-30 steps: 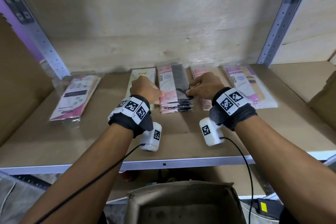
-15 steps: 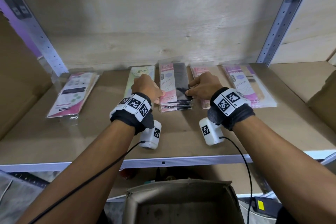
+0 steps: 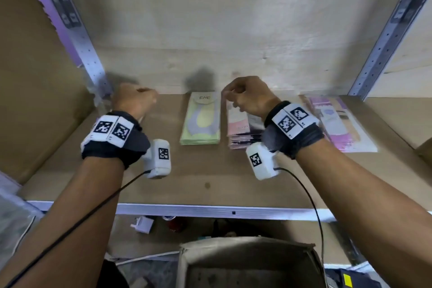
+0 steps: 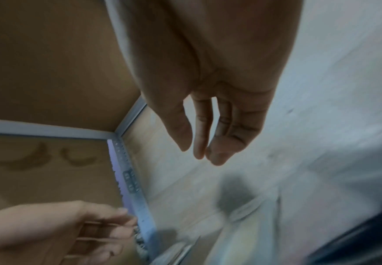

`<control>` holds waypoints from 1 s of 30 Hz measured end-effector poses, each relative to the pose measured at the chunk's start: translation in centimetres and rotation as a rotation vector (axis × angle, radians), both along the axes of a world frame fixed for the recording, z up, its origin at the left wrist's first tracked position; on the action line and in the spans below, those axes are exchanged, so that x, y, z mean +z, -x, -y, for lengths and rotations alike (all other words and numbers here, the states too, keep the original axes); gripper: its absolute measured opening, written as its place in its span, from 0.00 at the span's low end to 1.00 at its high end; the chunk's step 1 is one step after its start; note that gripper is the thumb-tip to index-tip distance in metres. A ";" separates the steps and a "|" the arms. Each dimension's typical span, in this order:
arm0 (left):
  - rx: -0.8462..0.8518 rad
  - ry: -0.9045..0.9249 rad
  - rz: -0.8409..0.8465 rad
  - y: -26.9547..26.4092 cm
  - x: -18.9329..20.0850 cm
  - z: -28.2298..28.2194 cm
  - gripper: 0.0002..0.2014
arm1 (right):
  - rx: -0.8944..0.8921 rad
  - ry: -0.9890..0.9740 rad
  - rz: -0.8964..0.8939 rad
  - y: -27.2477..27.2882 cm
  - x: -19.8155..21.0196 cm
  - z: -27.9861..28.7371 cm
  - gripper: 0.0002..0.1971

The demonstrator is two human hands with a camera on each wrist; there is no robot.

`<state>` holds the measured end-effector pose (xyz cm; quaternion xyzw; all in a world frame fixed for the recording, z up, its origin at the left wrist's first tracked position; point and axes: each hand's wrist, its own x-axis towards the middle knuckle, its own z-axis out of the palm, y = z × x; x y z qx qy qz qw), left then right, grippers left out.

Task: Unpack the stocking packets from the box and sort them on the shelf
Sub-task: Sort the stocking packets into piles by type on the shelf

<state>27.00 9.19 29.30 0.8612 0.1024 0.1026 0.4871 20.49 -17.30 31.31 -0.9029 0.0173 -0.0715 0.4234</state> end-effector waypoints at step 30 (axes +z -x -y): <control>-0.266 -0.375 -0.294 5.6 -2.6 -11.4 0.07 | 0.234 -0.412 -0.426 -4.4 -5.8 -17.7 0.20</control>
